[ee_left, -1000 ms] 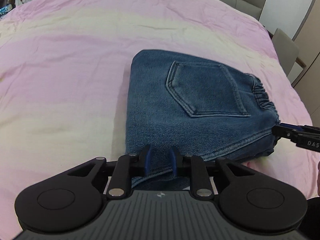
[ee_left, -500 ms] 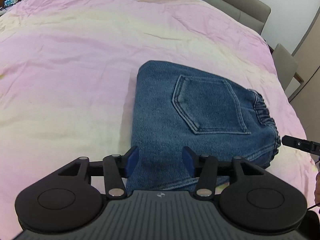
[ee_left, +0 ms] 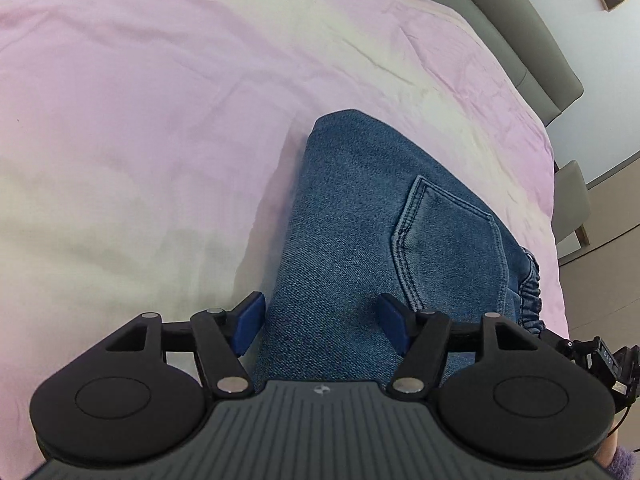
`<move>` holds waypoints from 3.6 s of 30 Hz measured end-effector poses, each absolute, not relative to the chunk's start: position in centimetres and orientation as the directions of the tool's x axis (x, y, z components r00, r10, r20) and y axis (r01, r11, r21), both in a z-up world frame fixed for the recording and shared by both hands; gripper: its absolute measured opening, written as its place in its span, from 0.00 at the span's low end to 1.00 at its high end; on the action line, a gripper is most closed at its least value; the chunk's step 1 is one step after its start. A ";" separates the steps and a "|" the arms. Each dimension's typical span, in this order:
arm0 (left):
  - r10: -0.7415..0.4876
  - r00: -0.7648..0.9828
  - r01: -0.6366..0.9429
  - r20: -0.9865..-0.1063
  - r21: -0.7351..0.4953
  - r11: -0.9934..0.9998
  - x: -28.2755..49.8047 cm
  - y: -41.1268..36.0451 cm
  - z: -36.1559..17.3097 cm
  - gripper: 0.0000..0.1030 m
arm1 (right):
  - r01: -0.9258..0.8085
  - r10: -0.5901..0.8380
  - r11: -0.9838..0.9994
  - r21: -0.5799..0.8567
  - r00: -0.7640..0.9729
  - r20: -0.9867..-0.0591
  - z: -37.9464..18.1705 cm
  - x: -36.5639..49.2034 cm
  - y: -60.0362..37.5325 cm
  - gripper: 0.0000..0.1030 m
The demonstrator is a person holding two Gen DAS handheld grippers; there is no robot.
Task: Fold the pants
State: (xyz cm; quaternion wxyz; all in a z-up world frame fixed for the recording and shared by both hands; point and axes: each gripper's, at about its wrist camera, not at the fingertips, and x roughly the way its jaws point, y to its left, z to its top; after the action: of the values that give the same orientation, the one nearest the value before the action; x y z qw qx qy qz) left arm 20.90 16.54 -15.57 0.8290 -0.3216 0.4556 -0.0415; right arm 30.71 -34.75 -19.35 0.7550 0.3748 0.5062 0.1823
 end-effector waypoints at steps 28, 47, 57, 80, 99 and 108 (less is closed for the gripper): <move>-0.364 0.643 -0.200 -0.674 -0.606 0.770 17.0 18.2 -12.8 0.26 | -0.077 0.641 0.747 0.661 0.348 -0.684 -12.8 30.3 -30.1 0.43; -0.193 0.732 -0.196 -0.653 -0.474 0.858 15.1 27.0 -9.5 0.26 | -0.202 0.754 0.645 0.737 0.324 -0.572 -10.8 30.8 -12.1 0.42; -0.166 0.693 -0.168 -0.702 -0.381 0.909 17.6 33.4 -11.8 0.26 | -0.202 0.795 0.595 0.778 0.288 -0.534 -15.5 32.2 -2.1 0.42; 0.072 0.640 -0.282 -0.765 -0.147 0.948 16.5 31.0 -12.7 0.45 | -0.202 0.695 0.718 0.667 0.262 -0.669 -17.9 33.2 0.8 0.68; 0.169 0.530 -0.358 -0.831 -0.038 0.933 12.0 27.1 -14.6 0.33 | -0.607 0.526 0.768 0.203 0.417 -0.741 -13.8 24.3 5.5 0.10; 0.274 0.590 -0.403 -0.760 0.017 0.915 11.0 22.5 -9.6 0.32 | -0.607 0.531 0.769 0.202 0.430 -0.730 -10.2 24.0 4.7 0.24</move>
State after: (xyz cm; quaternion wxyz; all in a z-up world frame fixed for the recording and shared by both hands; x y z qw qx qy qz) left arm 11.02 22.50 -9.62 0.8881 -0.0785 0.4109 0.1904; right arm 24.01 4.69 -10.16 0.8444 -0.0458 0.4140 0.3369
